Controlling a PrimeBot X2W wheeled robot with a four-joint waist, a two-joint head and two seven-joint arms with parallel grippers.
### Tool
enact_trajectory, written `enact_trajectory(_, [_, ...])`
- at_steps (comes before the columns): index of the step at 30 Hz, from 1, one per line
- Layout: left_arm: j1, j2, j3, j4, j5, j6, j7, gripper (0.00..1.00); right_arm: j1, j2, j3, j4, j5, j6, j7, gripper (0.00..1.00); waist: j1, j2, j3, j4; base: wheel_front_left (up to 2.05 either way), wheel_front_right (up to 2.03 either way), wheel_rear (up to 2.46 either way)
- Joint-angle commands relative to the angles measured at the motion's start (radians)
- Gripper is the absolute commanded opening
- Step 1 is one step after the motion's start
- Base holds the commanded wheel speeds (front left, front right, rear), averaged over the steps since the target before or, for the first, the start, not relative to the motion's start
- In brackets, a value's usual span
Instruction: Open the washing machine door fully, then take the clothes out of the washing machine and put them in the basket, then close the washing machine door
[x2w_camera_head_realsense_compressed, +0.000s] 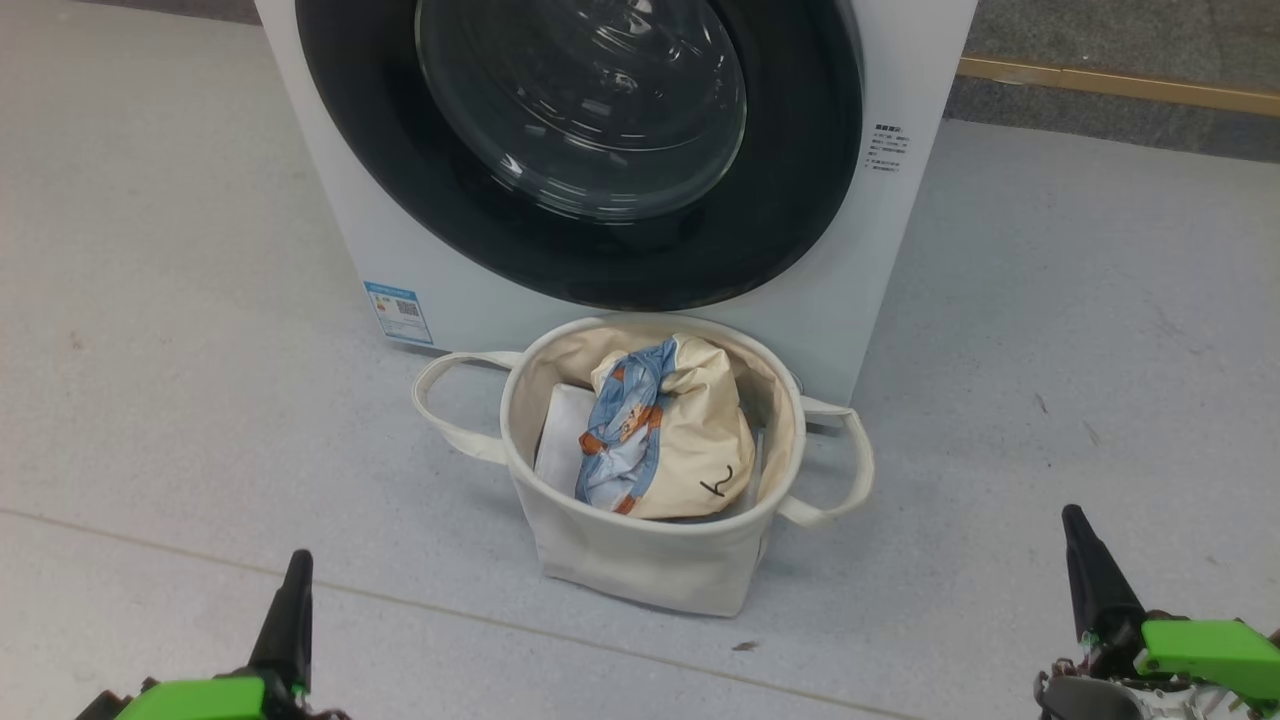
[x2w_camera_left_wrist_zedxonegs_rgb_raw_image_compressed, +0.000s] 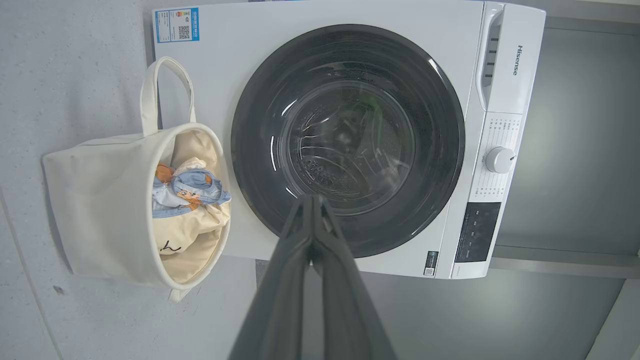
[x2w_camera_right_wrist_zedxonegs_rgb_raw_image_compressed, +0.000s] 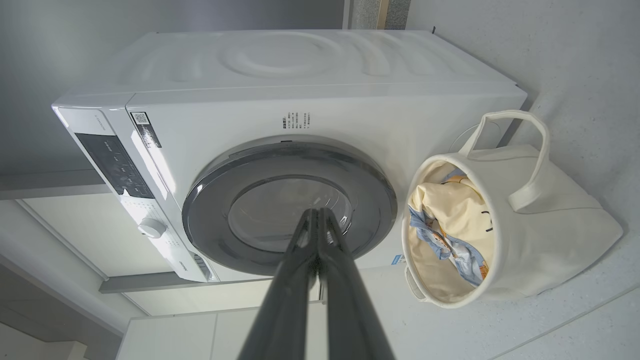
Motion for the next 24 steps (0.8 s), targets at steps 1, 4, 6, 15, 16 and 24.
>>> enact_trajectory(1, [-0.043, 0.005, 0.034, -0.027, -0.003, -0.007, 0.008, 0.0, -0.041, -0.006, 0.019, -0.037, 0.006, 0.0, 0.007, 0.0, 0.0, 0.0, 0.0, 0.0, 0.0, 0.0, 0.0])
enact_trajectory(4, [-0.043, 0.005, 0.034, -0.027, -0.003, -0.007, 0.008, 0.0, -0.041, -0.006, 0.019, -0.037, 0.006, 0.0, 0.007, 0.0, 0.0, 0.0, 0.0, 0.0, 0.0, 0.0, 0.0])
enact_trajectory(6, [-0.043, 0.005, 0.034, -0.027, -0.003, -0.007, 0.008, 0.0, -0.041, -0.006, 0.019, -0.037, 0.006, 0.0, 0.007, 0.0, 0.0, 0.0, 0.0, 0.0, 0.0, 0.0, 0.0])
enact_trajectory(15, [-0.043, 0.005, 0.034, -0.027, -0.003, -0.007, 0.008, 0.0, -0.041, -0.006, 0.019, -0.037, 0.006, 0.0, 0.007, 0.0, 0.0, 0.0, 0.0, 0.0, 0.0, 0.0, 0.0])
enact_trajectory(16, [-0.043, 0.005, 0.034, -0.027, -0.003, -0.007, 0.008, 0.0, -0.041, -0.006, 0.019, -0.037, 0.006, 0.0, 0.007, 0.0, 0.0, 0.0, 0.0, 0.0, 0.0, 0.0, 0.0])
enact_trajectory(24, [-0.043, 0.005, 0.034, -0.027, -0.003, -0.007, 0.008, 0.0, -0.041, -0.006, 0.019, -0.037, 0.006, 0.0, 0.007, 0.0, 0.0, 0.0, 0.0, 0.0, 0.0, 0.0, 0.0])
